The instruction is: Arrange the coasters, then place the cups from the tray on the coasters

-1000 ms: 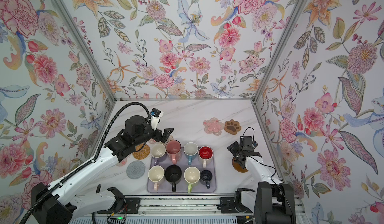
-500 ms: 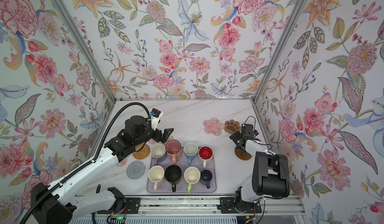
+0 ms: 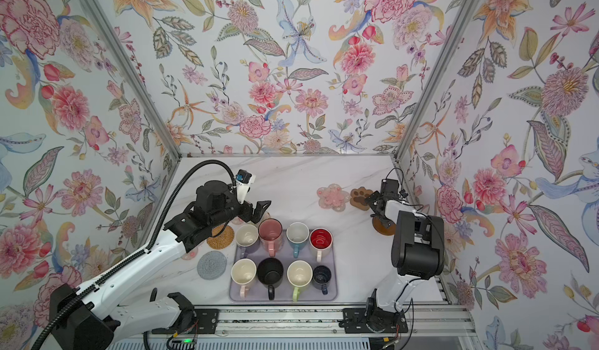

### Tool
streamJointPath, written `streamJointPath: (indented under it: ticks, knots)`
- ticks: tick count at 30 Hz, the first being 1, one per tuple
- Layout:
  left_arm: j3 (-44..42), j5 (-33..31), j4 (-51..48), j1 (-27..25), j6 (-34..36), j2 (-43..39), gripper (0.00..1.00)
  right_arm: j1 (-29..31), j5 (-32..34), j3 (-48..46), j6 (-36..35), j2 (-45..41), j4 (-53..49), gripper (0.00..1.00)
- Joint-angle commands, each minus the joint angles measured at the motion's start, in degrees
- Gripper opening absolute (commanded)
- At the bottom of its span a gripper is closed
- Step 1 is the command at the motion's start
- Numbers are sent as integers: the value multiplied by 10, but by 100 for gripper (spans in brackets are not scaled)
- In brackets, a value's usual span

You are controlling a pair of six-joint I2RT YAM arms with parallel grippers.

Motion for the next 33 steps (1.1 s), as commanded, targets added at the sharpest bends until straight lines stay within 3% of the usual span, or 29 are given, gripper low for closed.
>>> streamJointPath:
  ticks: [1, 23, 33]
  knots:
    - [-3, -15, -4, -6, 12, 3, 99, -10, 16, 27, -9, 30, -23, 99]
    - [-3, -19, 6, -6, 4, 1, 99, -20, 22, 203, -24, 159, -56, 99]
    - [-25, -29, 30, -6, -56, -35, 99, -9, 15, 246, -30, 184, -65, 99]
